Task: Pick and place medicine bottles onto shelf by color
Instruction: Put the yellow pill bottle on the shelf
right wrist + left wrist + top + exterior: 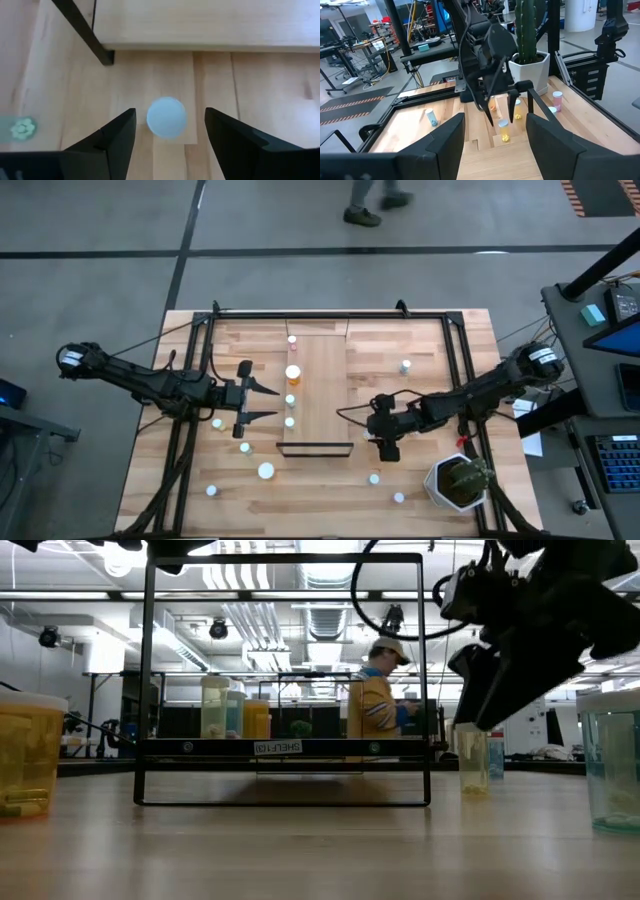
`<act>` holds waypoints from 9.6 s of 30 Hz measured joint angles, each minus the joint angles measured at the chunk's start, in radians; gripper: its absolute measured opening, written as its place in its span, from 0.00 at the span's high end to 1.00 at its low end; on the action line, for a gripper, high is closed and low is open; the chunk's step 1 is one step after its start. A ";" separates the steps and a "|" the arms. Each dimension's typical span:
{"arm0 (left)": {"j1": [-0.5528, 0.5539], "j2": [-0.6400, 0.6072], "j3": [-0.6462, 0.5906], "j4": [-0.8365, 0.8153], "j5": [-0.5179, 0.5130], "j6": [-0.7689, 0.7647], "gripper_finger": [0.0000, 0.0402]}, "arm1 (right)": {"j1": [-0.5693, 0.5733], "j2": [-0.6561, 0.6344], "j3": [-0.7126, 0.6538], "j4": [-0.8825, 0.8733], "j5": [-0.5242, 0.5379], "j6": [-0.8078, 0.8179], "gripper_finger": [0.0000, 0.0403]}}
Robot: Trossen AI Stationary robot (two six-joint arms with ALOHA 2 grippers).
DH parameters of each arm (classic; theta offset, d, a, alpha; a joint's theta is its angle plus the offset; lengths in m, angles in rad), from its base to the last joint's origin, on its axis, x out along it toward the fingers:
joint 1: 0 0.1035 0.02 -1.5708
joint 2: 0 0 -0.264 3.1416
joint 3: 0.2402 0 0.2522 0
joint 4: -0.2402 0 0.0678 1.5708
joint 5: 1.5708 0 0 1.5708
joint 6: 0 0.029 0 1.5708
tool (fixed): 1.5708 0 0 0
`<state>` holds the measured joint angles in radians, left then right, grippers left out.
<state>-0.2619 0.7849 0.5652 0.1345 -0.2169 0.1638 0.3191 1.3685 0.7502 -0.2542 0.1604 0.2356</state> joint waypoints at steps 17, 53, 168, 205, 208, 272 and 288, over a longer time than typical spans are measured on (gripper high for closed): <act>0.000 0.000 0.000 0.003 0.000 -0.001 0.52 | 0.000 0.045 0.000 0.037 0.000 -0.025 0.71; 0.000 -0.002 0.000 0.014 -0.001 -0.026 0.52 | -0.150 -0.071 0.437 -0.420 0.024 -0.256 0.72; 0.000 0.015 0.000 0.036 -0.001 0.027 0.52 | -0.282 0.441 0.868 -0.348 -0.404 -0.393 0.72; 0.000 0.015 0.000 0.042 -0.001 0.035 0.52 | -0.310 0.449 0.719 -0.175 -0.482 -0.516 0.73; 0.000 0.015 0.000 0.043 -0.001 0.035 0.52 | -0.311 0.462 0.719 -0.159 -0.480 -0.539 0.73; 0.000 0.015 0.000 0.044 -0.001 0.057 0.52 | -0.369 0.514 0.761 -0.287 -0.615 -0.611 0.97; 0.000 0.015 0.000 0.045 -0.001 0.058 0.52 | -0.358 0.518 0.760 -0.265 -0.614 -0.596 0.97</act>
<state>-0.2623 0.7998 0.5652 0.1791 -0.2180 0.2222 -0.0392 1.8868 1.5097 -0.5190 -0.4534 -0.3603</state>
